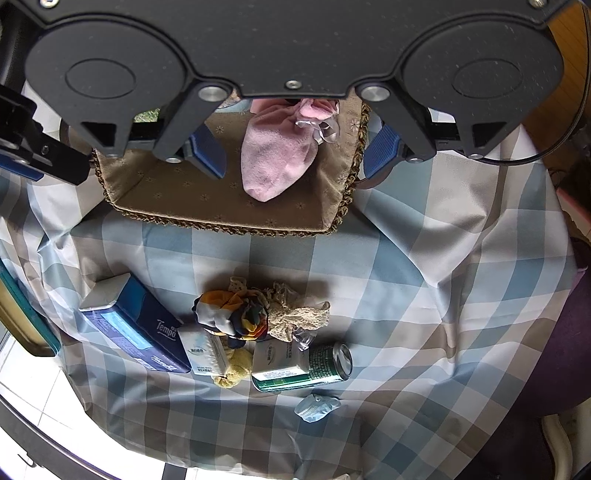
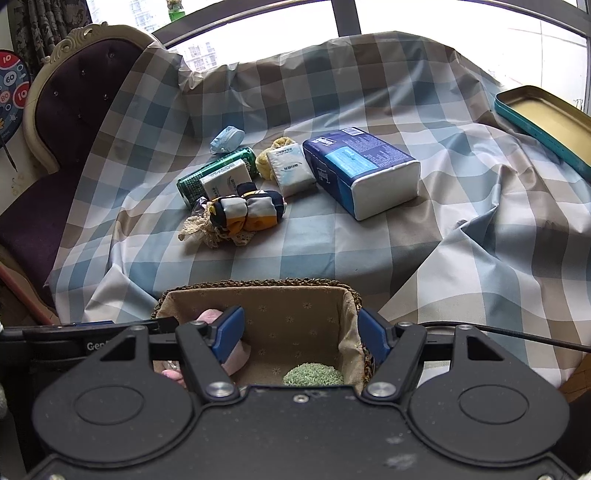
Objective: Organize soft objects
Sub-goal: 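Move both tools back over the table toward the lace cloth and cloth bundle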
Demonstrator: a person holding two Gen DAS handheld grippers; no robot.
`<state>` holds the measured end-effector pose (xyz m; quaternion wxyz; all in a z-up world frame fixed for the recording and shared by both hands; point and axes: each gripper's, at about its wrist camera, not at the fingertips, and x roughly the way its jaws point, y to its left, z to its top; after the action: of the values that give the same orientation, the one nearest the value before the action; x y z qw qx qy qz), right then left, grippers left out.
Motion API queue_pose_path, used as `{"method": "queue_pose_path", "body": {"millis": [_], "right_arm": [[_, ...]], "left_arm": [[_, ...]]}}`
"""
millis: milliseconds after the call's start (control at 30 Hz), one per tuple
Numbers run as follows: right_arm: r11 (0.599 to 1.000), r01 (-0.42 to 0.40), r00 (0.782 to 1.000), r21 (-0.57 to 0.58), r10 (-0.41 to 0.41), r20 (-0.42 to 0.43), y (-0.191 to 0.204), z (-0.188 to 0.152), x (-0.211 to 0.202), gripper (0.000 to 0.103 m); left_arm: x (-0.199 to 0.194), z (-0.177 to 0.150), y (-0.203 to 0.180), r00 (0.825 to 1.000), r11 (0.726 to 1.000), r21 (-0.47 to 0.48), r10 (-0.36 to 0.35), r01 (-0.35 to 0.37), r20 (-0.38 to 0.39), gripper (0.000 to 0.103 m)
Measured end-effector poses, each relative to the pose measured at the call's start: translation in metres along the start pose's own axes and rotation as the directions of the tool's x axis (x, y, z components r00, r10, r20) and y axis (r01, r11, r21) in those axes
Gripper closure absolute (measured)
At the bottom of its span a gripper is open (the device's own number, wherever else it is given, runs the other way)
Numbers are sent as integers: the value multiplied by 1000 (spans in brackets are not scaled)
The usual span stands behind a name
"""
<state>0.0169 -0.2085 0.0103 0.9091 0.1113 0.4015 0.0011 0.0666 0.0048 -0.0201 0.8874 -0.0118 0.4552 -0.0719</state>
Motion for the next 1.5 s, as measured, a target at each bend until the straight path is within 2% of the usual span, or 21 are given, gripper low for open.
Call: {"method": "queue_pose_path", "body": {"millis": [667, 1167, 1500], "right_arm": [[1000, 2, 1000, -11, -2, -21, 10, 46, 52, 35], [999, -37, 997, -9, 37, -71, 29, 72, 107, 33], [994, -99, 994, -41, 97, -59, 49, 92, 139, 22]], "left_arm": [[27, 47, 12, 999, 999, 0, 35, -35, 7, 25], [70, 65, 31, 997, 998, -29, 53, -55, -54, 25], [84, 70, 46, 995, 996, -54, 62, -66, -76, 25]]}}
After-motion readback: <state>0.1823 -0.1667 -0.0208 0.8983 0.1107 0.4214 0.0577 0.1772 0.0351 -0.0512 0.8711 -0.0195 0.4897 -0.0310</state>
